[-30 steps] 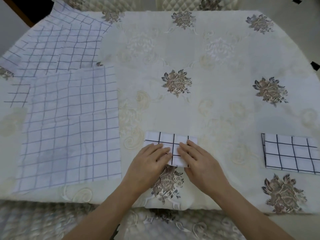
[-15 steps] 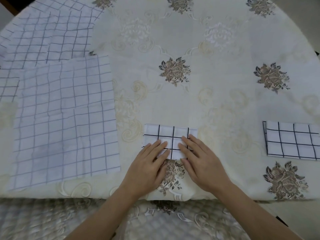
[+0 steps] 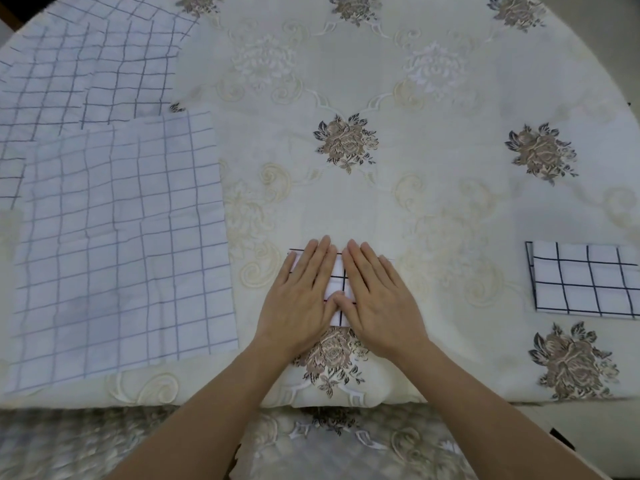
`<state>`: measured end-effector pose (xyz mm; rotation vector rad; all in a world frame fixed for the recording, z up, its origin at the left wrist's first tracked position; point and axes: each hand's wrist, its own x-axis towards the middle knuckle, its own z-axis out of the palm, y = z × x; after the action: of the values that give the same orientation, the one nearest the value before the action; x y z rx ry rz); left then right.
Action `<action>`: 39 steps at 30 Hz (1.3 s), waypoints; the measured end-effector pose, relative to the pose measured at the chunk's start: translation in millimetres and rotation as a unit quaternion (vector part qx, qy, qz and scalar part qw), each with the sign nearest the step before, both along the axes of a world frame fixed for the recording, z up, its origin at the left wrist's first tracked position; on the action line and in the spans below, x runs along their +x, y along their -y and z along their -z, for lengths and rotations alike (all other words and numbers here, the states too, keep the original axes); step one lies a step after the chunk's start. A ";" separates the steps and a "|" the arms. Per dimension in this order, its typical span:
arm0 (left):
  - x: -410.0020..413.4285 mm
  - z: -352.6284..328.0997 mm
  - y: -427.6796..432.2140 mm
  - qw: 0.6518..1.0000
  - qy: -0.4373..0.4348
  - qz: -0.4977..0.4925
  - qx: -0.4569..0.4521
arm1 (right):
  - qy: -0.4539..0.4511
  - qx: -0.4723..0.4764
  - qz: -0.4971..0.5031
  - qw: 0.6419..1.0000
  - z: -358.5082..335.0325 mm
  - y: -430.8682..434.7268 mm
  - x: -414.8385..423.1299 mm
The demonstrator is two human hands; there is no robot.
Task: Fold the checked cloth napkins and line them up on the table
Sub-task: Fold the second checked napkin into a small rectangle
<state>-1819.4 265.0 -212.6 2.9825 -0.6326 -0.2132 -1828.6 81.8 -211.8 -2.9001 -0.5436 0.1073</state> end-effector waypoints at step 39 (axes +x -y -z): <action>-44.3 -32.1 29.6 0.901 0.015 -0.393 -0.183 | -0.042 -0.057 -0.033 0.997 -25.6 37.7 12.4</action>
<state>-1863.7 235.4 -180.5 2.6063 0.5029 0.0166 -1816.3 44.1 -186.2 -2.9714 -0.6373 0.2773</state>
